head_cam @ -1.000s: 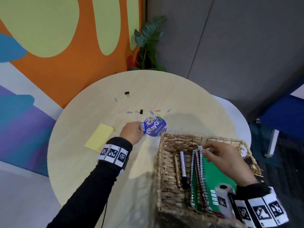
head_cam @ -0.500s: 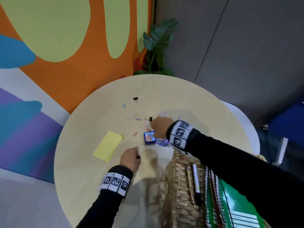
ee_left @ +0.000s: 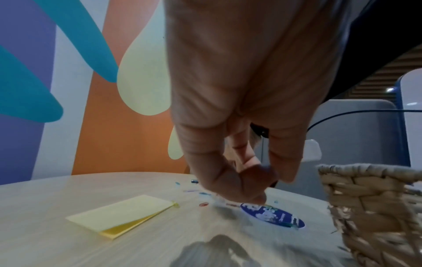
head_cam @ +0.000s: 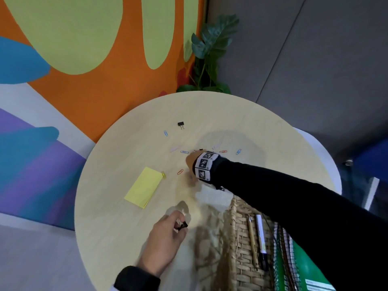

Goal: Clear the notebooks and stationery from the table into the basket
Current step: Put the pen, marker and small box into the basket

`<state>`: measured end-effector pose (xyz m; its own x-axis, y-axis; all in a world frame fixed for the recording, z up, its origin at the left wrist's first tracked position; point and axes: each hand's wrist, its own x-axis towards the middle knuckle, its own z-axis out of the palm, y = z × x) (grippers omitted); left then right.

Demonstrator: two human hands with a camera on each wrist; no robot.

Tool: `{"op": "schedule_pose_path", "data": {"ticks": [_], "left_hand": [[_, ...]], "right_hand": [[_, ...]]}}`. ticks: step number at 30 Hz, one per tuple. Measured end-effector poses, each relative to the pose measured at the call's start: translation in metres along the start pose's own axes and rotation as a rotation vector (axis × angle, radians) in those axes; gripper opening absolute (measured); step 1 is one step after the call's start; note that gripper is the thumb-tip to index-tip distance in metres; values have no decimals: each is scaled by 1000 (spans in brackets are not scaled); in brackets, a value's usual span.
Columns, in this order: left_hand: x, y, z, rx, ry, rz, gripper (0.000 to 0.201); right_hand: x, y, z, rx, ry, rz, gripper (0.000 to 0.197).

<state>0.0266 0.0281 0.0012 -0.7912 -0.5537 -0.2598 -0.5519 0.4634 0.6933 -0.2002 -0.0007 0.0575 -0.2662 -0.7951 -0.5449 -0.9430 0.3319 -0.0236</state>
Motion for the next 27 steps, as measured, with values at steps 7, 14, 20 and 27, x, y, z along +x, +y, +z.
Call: {"op": "schedule_pose_path", "data": {"ticks": [7,14,20,27], "left_hand": [[-10,70,0,27,-93,266,16],[-37,132,40,399,-396,511,28],[-46,153,67,812,-556,536,30],[-39,178,94,1060,-716,441,29]], "right_hand": [[-114,37,-3,290,265,87,43],[-177,56,94,428,153,143,48],[-146,46,125,284,30,135,46],[-140,46,133,243,5,102,44]]}}
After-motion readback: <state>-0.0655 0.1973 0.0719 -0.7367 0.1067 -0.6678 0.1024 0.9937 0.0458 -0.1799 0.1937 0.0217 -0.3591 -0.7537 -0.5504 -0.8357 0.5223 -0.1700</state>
